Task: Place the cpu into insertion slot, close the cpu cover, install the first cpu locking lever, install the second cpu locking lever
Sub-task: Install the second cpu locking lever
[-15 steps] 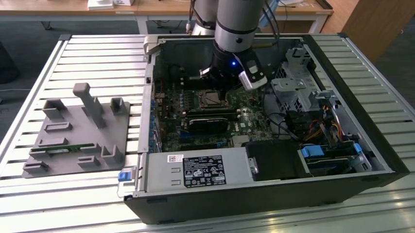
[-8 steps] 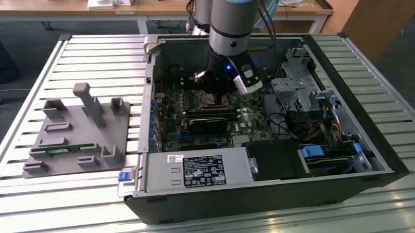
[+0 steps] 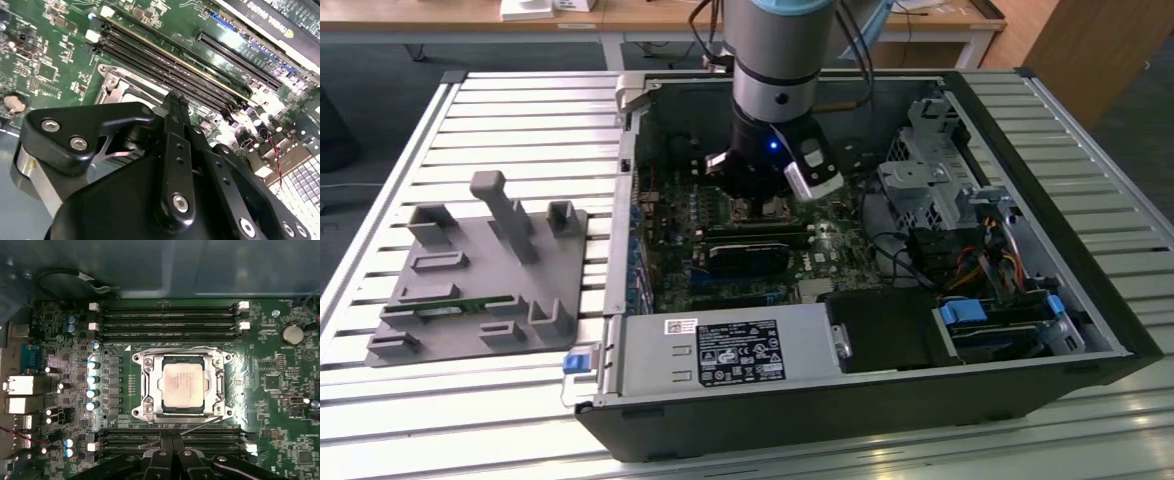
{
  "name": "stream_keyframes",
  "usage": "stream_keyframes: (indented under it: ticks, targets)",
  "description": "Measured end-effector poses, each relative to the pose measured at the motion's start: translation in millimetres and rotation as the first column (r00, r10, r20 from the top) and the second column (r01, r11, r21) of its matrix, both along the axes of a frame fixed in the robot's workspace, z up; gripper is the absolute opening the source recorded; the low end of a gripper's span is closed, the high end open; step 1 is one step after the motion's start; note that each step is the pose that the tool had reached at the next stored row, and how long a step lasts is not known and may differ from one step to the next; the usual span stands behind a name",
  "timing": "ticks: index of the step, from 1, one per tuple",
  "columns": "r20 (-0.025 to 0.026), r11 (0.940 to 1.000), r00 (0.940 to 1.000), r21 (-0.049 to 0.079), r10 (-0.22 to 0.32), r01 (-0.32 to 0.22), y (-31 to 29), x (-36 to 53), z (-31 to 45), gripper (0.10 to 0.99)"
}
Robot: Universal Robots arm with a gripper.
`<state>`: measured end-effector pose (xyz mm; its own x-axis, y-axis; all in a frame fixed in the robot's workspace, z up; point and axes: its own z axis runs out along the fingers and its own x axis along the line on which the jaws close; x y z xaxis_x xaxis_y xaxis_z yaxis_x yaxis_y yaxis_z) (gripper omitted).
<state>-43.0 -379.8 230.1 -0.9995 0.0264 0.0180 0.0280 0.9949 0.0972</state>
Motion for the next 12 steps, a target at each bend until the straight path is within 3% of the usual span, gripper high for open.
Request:
stream_keyframes:
  ticks: [3, 6, 12]
  targets:
    - [-0.0021, 1.0, 1.0, 0.006, 0.0, 0.0, -0.4, -0.2, -3.2, 0.106]
    - [-0.0019, 0.9985, 1.0, 0.055, 0.0, 0.0, -3.3, -0.2, -3.3, 0.106]
    - [-0.002, 0.996, 1.0, 0.09, 0.0, 0.0, -13.2, -4.4, -3.4, 0.106]
